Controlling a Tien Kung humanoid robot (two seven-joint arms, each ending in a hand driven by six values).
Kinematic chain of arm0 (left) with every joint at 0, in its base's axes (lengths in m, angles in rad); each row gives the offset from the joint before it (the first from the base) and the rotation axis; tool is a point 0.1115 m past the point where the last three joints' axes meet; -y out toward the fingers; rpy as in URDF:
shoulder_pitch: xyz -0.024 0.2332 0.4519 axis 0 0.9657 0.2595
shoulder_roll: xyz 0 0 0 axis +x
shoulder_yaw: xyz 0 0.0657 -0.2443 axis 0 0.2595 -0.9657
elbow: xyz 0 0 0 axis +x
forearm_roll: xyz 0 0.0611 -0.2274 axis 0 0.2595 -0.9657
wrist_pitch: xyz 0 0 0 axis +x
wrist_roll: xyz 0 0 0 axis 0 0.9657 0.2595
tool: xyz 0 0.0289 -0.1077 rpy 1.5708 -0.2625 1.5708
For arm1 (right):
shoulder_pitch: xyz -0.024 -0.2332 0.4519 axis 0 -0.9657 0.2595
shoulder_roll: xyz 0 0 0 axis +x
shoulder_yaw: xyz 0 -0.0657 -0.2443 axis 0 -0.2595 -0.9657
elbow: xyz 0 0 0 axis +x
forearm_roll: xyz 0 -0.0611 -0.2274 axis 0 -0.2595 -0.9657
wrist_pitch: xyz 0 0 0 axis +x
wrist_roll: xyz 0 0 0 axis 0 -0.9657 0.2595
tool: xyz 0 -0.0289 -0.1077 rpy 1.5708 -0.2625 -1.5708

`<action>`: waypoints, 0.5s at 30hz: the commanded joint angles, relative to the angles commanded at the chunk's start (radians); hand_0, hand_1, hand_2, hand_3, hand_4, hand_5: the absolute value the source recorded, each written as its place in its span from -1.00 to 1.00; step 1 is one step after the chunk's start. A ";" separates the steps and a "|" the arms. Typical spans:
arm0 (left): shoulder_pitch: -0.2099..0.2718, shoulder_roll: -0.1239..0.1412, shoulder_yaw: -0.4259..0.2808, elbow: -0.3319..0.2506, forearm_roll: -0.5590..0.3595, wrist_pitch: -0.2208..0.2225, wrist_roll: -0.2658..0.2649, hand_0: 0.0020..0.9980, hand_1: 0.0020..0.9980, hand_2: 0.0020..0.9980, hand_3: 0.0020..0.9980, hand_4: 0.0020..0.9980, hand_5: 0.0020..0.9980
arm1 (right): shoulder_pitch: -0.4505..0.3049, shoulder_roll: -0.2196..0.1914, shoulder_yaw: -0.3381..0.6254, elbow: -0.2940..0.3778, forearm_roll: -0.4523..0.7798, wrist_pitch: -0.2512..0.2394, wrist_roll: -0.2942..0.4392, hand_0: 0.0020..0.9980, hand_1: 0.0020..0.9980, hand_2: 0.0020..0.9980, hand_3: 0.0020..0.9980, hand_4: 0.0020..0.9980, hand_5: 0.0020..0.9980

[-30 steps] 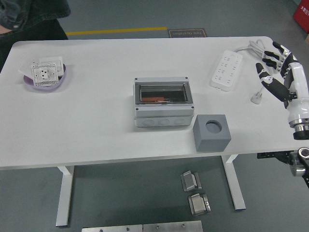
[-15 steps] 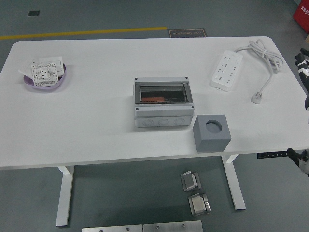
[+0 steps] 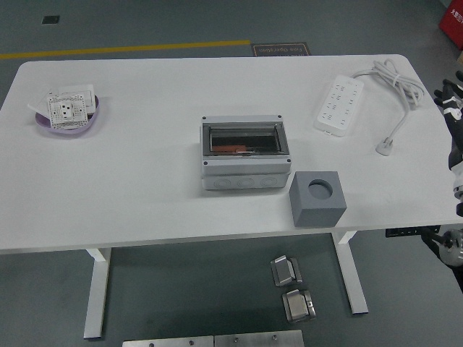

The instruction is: Pick up the cylinder from the cube,place it in the box,flap close box

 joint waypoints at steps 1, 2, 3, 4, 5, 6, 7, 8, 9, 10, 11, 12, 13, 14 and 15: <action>-0.001 0.000 0.000 0.000 0.000 0.000 0.000 0.27 0.29 0.21 0.26 0.34 -0.36 | 0.001 0.000 -0.001 0.000 0.001 0.000 0.000 0.40 0.33 0.43 0.45 0.48 -0.17; -0.003 0.000 0.000 0.000 0.001 0.000 0.001 0.27 0.29 0.21 0.26 0.34 -0.36 | 0.001 0.000 -0.003 -0.001 0.001 0.000 0.001 0.40 0.33 0.43 0.45 0.48 -0.17; -0.004 0.000 0.001 0.001 0.001 -0.001 0.001 0.27 0.29 0.21 0.26 0.34 -0.36 | 0.003 0.000 -0.004 -0.002 0.001 -0.001 0.001 0.40 0.33 0.43 0.45 0.48 -0.17; -0.005 0.000 0.002 0.001 0.001 -0.001 0.002 0.27 0.29 0.21 0.26 0.34 -0.36 | 0.004 0.001 -0.006 -0.003 0.000 -0.001 0.001 0.40 0.33 0.43 0.45 0.48 -0.17; -0.006 0.000 0.003 0.001 0.000 -0.001 0.002 0.27 0.29 0.21 0.26 0.34 -0.36 | 0.005 0.001 -0.008 -0.004 0.001 -0.001 0.001 0.40 0.33 0.43 0.45 0.48 -0.17; -0.007 0.001 0.005 0.001 -0.001 -0.001 0.002 0.27 0.29 0.21 0.26 0.34 -0.36 | 0.006 0.001 -0.009 -0.005 0.000 -0.001 0.000 0.40 0.33 0.43 0.45 0.48 -0.17; -0.007 0.001 0.006 0.002 -0.002 -0.001 0.002 0.27 0.29 0.21 0.26 0.34 -0.36 | 0.007 0.001 -0.011 -0.006 0.000 0.000 0.000 0.38 0.32 0.42 0.41 0.47 -0.15; -0.008 0.002 0.008 0.002 -0.003 -0.001 0.002 0.27 0.29 0.21 0.26 0.34 -0.36 | 0.008 0.002 -0.012 -0.006 -0.001 0.000 0.000 0.38 0.32 0.42 0.41 0.47 -0.15; -0.008 0.002 0.010 0.003 -0.006 -0.001 0.003 0.27 0.29 0.21 0.26 0.34 -0.36 | 0.008 0.002 -0.012 -0.006 -0.002 0.000 -0.001 0.38 0.32 0.42 0.41 0.47 -0.15; -0.008 0.003 0.011 0.004 -0.008 -0.001 0.003 0.27 0.29 0.21 0.26 0.34 -0.36 | 0.008 0.002 -0.012 -0.006 -0.002 0.000 -0.001 0.38 0.32 0.42 0.41 0.47 -0.15; -0.008 0.003 0.012 0.005 -0.010 0.000 0.003 0.27 0.29 0.21 0.26 0.34 -0.36 | 0.007 0.002 -0.012 -0.006 -0.003 0.000 -0.002 0.38 0.32 0.42 0.41 0.47 -0.15; -0.007 0.004 0.013 0.005 -0.012 0.000 0.004 0.27 0.29 0.21 0.26 0.34 -0.36 | 0.007 0.003 -0.011 -0.006 -0.003 0.000 -0.003 0.38 0.32 0.42 0.41 0.47 -0.15; -0.006 0.004 0.014 0.006 -0.014 0.000 0.004 0.27 0.29 0.21 0.26 0.34 -0.36 | 0.006 0.003 -0.011 -0.006 -0.003 0.000 -0.003 0.38 0.32 0.42 0.39 0.47 -0.13; -0.005 0.004 0.014 0.006 -0.015 0.000 0.004 0.27 0.29 0.21 0.26 0.34 -0.36 | 0.005 0.003 -0.010 -0.007 -0.004 0.000 -0.004 0.38 0.32 0.42 0.39 0.47 -0.13; -0.004 0.004 0.015 0.007 -0.016 0.000 0.005 0.27 0.29 0.21 0.26 0.34 -0.36 | 0.005 0.003 -0.010 -0.007 -0.004 0.001 -0.004 0.38 0.32 0.42 0.39 0.47 -0.13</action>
